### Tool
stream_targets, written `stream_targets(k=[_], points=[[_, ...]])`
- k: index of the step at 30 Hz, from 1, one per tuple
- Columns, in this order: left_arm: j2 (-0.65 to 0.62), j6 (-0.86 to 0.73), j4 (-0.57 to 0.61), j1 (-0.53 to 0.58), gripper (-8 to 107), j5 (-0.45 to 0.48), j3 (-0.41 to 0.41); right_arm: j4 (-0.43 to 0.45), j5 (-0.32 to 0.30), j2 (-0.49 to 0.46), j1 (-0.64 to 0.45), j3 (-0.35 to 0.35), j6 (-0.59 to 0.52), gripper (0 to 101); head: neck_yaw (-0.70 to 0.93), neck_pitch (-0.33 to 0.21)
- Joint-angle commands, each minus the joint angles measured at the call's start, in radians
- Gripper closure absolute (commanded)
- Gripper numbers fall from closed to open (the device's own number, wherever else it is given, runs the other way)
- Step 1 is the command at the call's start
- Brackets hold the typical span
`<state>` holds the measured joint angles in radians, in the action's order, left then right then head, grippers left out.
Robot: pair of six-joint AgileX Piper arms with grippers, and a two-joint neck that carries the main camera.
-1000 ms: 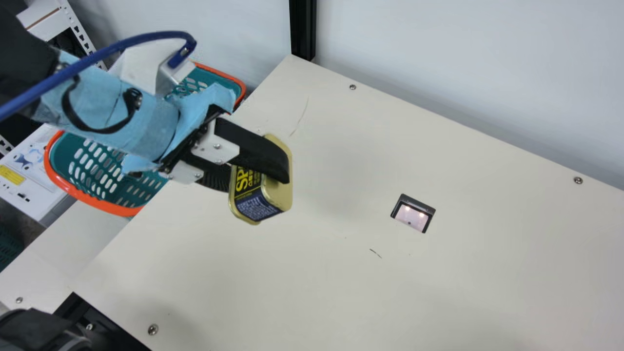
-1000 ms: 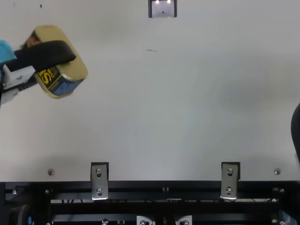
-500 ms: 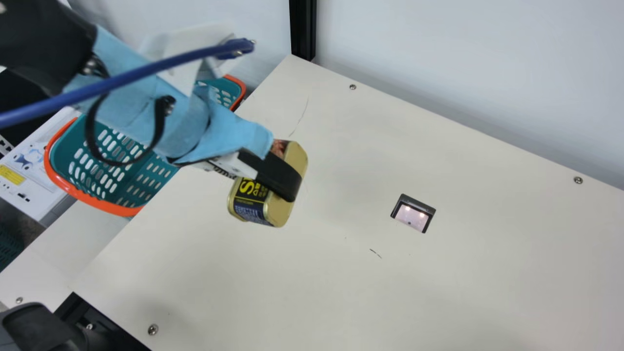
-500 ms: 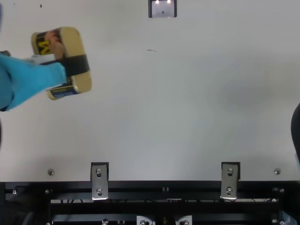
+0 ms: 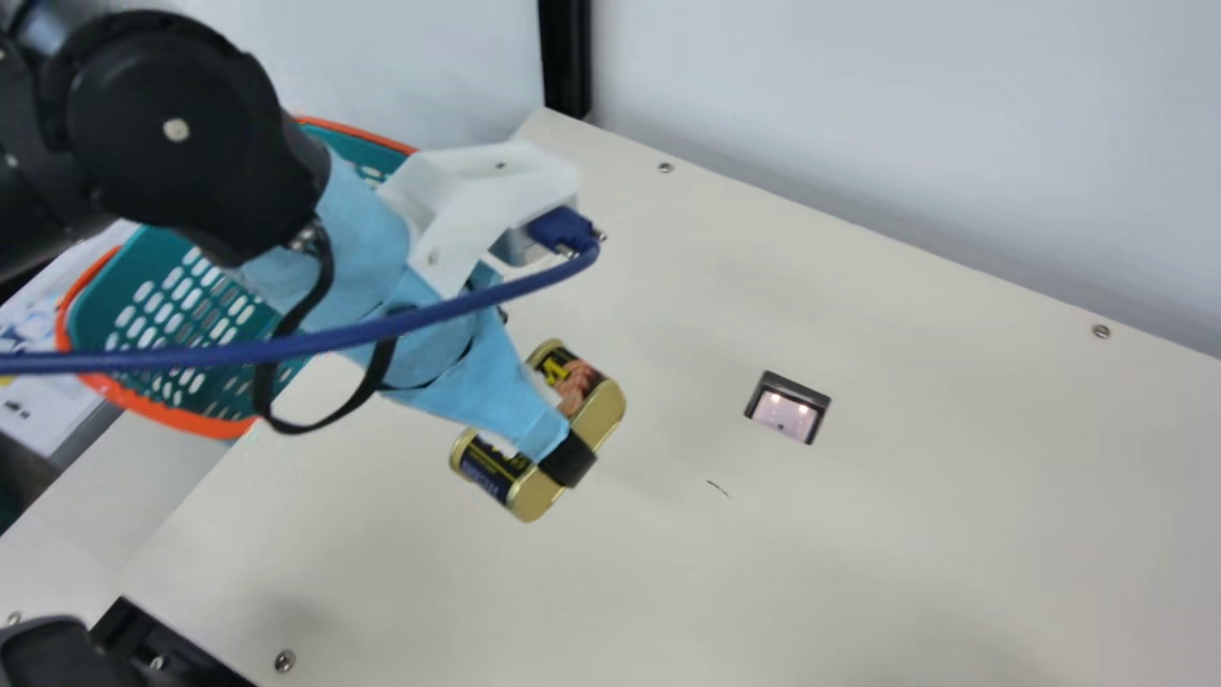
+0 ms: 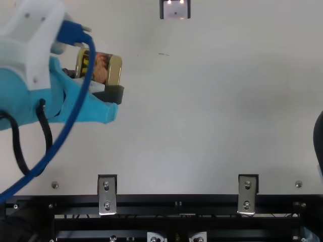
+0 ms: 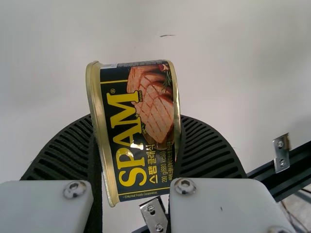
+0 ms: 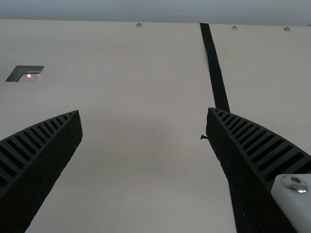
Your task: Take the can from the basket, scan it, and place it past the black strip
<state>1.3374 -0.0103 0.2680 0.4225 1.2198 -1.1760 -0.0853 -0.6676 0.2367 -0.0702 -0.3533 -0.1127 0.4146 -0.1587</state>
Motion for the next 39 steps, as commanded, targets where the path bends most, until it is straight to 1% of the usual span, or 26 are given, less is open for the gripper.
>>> stream_targets(k=[1,10,13,18,26,39], points=[[0.01,-0.03,-0.005,0.008,89,0.0,0.0,0.0,0.0,0.0,0.0,0.0,0.0,0,-0.045,-0.013],[0.055,-0.148,-0.02,0.047,89,0.0,-0.016,0.0,0.0,0.0,0.0,0.0,0.0,0,-0.263,0.02],[0.074,-0.19,-0.023,0.063,89,0.0,-0.026,0.0,0.0,0.0,0.0,0.0,0.0,0,-0.328,0.041],[0.111,-0.266,-0.03,0.099,89,0.0,-0.039,0.0,0.0,0.0,0.0,0.0,0.0,0,-0.407,0.094],[0.195,-0.429,-0.052,0.149,89,0.0,-0.058,0.0,0.0,0.0,0.0,0.0,0.0,0,-0.407,0.094],[0.34,-0.678,-0.091,0.187,89,0.0,-0.12,0.0,0.0,0.0,0.0,0.0,0.0,0,-0.407,0.094]])
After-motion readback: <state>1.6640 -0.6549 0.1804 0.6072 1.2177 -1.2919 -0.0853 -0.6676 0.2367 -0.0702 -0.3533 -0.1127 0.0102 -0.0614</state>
